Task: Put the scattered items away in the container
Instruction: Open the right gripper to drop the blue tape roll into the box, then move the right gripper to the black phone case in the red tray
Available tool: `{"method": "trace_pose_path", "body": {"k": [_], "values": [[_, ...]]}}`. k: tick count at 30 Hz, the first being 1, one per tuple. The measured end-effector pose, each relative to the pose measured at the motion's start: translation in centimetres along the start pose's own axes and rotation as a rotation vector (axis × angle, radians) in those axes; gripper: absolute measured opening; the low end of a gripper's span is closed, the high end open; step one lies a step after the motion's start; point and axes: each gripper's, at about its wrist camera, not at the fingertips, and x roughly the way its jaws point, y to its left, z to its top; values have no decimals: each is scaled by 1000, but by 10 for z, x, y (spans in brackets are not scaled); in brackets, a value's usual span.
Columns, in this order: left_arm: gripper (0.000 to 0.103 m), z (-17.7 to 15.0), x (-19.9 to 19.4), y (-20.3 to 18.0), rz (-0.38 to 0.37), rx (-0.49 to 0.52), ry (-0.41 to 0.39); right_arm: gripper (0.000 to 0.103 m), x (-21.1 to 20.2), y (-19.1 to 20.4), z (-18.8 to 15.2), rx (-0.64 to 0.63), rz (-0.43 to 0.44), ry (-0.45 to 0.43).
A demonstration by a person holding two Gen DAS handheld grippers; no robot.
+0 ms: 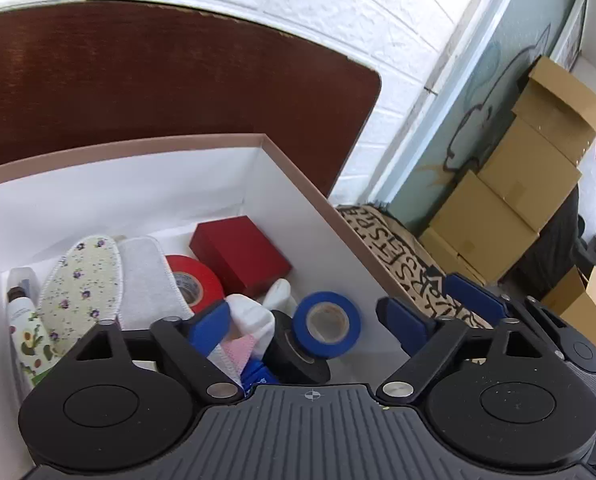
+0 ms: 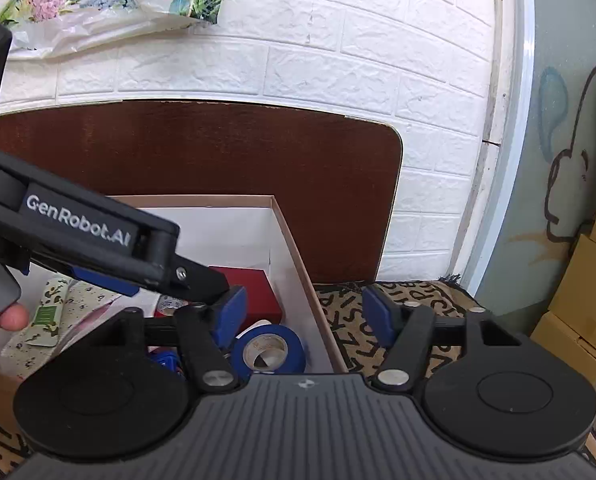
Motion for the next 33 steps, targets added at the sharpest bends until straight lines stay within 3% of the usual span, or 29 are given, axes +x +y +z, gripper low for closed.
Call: {"method": "trace_pose_path", "body": {"k": [3,6,12,33], "values": [[98,-4,-9,-4,27,46,-28,90,-8,2,-2,-1,-31,-12],[101,-8,-13,-5,54,64,-39,94,-11,3,-4,2,-35,-11],[101,-14,-18,-5,71,53,-16,98,-16,5,-4,12,-28,0],[102,-47,-92,-12,172,205,-51,103,-61,35,-3,-1,72,28]]}}
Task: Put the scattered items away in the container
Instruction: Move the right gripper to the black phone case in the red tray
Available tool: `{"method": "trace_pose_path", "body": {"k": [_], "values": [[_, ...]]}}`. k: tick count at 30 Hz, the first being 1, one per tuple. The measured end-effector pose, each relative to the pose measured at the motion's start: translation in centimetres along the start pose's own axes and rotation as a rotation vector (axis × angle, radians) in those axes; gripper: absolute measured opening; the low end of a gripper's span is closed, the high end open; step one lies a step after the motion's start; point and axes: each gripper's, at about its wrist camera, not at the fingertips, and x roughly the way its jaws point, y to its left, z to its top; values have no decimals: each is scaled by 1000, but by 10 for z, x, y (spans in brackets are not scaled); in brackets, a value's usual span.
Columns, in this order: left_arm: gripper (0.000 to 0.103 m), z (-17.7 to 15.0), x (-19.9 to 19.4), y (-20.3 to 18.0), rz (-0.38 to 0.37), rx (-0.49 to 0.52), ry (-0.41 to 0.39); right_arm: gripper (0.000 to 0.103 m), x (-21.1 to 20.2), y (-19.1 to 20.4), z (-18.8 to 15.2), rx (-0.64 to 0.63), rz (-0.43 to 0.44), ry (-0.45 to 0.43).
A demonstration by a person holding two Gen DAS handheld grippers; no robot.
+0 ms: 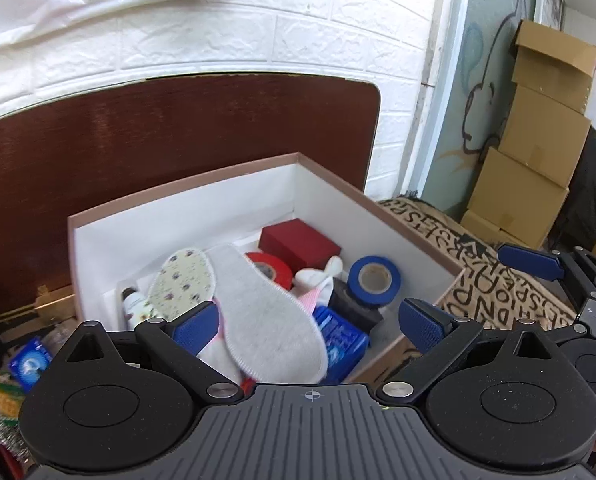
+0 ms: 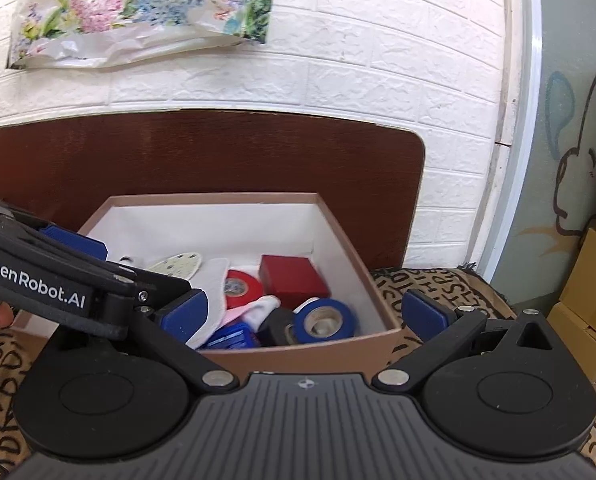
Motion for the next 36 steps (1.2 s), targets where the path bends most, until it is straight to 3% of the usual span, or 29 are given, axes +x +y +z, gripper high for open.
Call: {"method": "trace_pose_path", "body": {"k": [8,17,27,34,36], "values": [[102,-42,-49,6,56,6,-31,103,-32,35,-18,-21,55,20],[102,-101,-104,38,154,-57,-63,103,-61,102,-46,-81,116,-5],[99,-163,-152,103,251,-228,-54,103,-63,175,-69,-54,267,30],[92,-181,-174,165,333,-362,-56,101,-54,225,-68,-106,327,33],[88,-184,-176,180,340,-400,-54,95,-49,235,-66,-112,341,33]]}}
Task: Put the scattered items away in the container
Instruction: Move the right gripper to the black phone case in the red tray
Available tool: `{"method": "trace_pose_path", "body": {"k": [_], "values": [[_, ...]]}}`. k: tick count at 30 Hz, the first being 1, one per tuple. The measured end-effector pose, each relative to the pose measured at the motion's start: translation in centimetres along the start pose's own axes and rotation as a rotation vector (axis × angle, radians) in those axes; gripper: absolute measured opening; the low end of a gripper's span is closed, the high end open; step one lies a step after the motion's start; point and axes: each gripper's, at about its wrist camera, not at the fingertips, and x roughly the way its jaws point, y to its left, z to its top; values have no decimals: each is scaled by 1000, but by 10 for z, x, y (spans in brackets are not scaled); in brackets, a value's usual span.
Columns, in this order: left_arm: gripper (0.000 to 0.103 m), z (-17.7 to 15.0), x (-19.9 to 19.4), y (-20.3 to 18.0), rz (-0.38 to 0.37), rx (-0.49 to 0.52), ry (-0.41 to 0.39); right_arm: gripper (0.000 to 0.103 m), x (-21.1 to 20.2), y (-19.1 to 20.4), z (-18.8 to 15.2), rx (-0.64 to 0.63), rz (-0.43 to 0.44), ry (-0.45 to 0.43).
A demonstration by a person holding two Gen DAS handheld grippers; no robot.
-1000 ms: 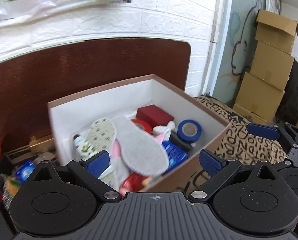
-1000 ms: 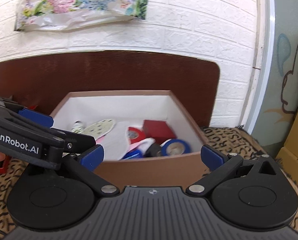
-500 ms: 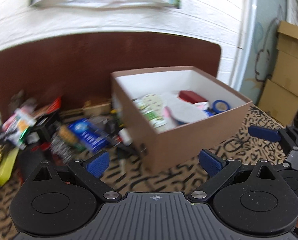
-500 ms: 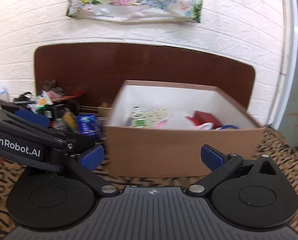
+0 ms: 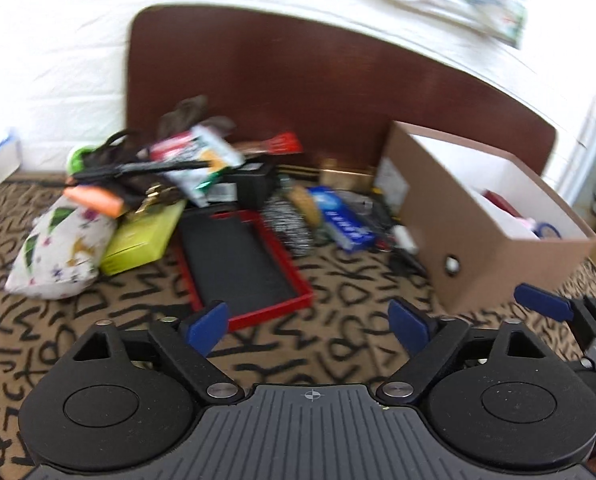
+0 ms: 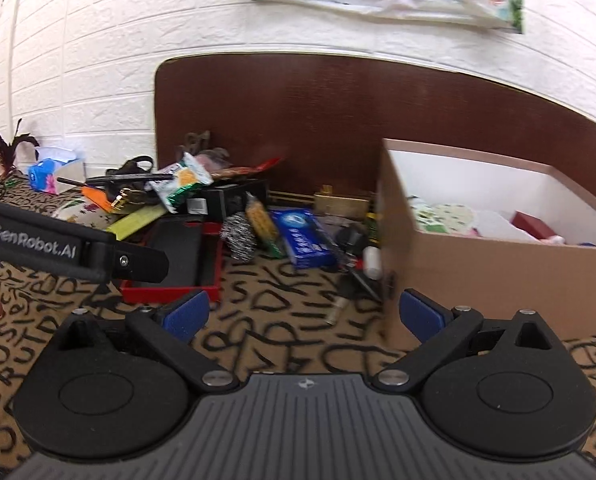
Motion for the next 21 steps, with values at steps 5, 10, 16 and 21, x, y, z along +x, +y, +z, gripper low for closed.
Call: {"method": "trace_pose_path", "body": {"k": [5,10,16,21], "values": [[72,9,13,23,21,-13,12,69,27,15,9,-27,41,30],[59,23,33,38,12,-17,35,50,54,34,17,-78,97,49],[51,31,59,51,25,-21,49,34,85,56,25,-132,161,62],[48,33,81,61,26,-40,82,25,106,68,28,-162,201,80]]}}
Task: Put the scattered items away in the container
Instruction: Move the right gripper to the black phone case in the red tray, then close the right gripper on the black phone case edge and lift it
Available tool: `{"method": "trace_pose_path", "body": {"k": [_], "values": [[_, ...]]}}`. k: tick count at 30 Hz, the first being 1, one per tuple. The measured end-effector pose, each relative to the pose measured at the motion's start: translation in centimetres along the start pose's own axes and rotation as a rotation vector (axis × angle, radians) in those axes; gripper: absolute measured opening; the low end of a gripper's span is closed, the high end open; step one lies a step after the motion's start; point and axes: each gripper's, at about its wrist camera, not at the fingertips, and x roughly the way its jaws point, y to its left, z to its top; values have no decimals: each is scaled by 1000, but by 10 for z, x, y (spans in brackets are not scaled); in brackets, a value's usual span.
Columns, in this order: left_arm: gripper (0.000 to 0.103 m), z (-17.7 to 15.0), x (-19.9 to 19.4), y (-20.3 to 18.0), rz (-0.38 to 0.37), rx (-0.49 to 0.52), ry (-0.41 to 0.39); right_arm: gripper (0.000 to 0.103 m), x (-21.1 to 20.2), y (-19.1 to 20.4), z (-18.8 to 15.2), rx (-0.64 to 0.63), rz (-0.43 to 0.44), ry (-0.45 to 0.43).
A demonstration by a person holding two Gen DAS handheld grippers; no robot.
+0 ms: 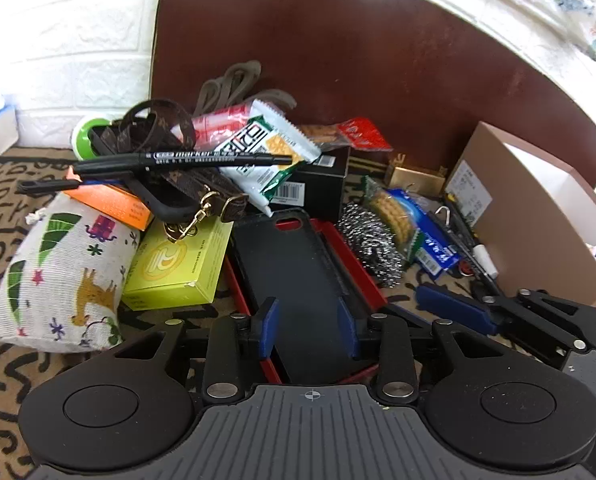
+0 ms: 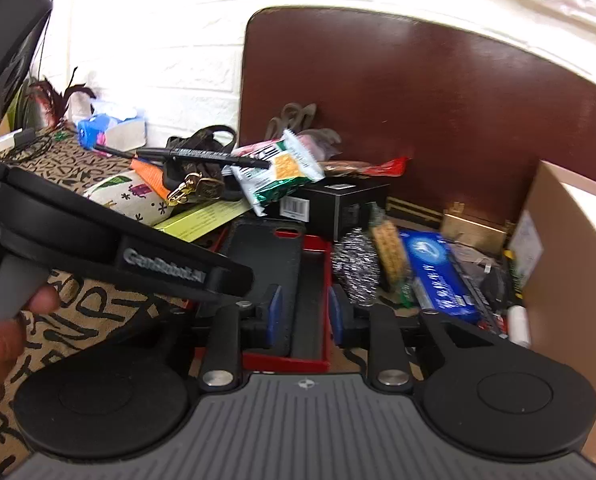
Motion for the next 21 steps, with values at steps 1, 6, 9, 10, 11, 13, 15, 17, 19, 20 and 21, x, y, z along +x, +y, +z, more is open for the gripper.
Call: {"method": "trace_pose_path", "body": {"k": [1,6,9,10,11,13,15,17,19,20,21], "values": [[48,0,3,1,2,-3,5,24,4,0,1,-1,6,8],[48,3,14,4,3,0,4,19,21,1,0,4,22,36],[48,6,17,4,9,-1,4,17,30,-1,-1,5,25,51],[48,6,18,4,8,0,1,17,32,-1,-2,5,25,55],[49,5,19,4,9,3,-1,17,34,-2,-2,6,25,59],[48,5,23,4,7,6,4,16,39,-3,-2,10,28,59],[49,5,23,5,3,-12,7,16,41,-3,-1,7,32,55],[56,5,17,4,-4,-23,-9,13,43,-3,0,4,36,53],[58,4,10,3,9,-21,-34,9,45,-4,1,11,46,52],[58,4,7,3,7,-21,-42,7,45,-3,2,11,48,53],[58,4,7,4,2,-20,-44,7,46,-3,2,7,46,52]]}}
